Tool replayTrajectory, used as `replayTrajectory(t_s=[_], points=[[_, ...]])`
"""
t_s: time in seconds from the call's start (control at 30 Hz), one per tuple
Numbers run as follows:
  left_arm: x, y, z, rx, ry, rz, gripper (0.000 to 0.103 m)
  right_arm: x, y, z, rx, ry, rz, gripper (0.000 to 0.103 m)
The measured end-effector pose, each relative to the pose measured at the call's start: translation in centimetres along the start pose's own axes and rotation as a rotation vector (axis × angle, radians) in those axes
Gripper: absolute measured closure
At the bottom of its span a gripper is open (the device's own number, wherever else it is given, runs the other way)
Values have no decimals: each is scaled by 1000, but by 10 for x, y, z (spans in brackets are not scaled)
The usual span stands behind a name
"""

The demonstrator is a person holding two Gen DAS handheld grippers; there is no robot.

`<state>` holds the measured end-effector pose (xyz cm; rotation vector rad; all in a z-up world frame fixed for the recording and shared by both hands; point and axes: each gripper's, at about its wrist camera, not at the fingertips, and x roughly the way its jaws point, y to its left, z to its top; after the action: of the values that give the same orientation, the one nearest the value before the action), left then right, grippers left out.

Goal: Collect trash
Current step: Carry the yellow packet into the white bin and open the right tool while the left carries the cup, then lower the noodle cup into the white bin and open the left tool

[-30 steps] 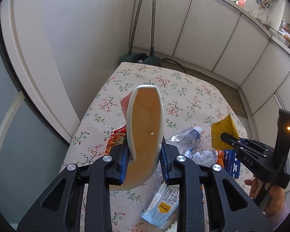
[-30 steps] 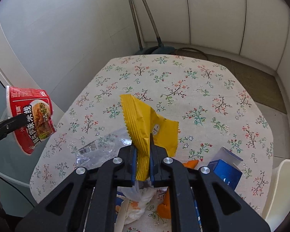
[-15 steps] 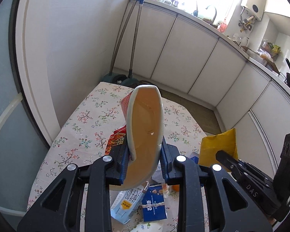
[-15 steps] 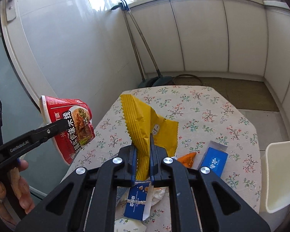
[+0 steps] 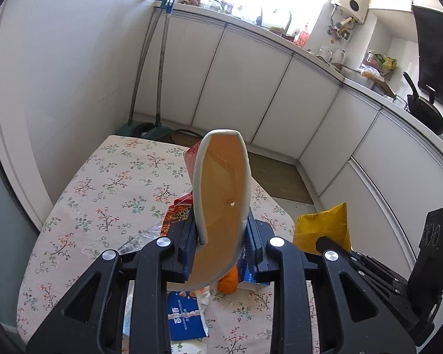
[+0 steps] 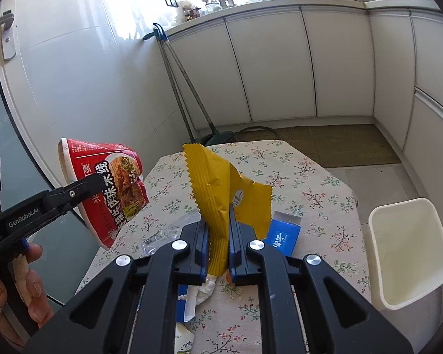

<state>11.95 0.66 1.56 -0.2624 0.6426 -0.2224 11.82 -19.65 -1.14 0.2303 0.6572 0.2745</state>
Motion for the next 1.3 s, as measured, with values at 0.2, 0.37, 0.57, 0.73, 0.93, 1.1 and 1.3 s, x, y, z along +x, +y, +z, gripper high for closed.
replayTrajectory(t_s=[0.2,0.37,0.57,0.73,0.93,1.1,1.3], points=[[17,-35,-6,39,12,-59,76,-15,-29,1,28,-22,-53,93],[29,-65,-13,76,20,-101,76,-30,-57,0,44,-40,-110,93],[45,-93,-27,115,48,-130,76,-45,-99,3,108,-62,-205,93],[57,-109,-36,140,72,-142,76,-51,-142,6,192,-82,-302,93],[71,-130,-49,176,102,-164,76,-48,-198,3,348,-49,-419,85],[84,-152,-59,202,127,-196,76,-61,-228,-9,430,-39,-494,50],[105,-192,-68,246,161,-253,76,-100,-255,-16,495,-88,-612,28]])
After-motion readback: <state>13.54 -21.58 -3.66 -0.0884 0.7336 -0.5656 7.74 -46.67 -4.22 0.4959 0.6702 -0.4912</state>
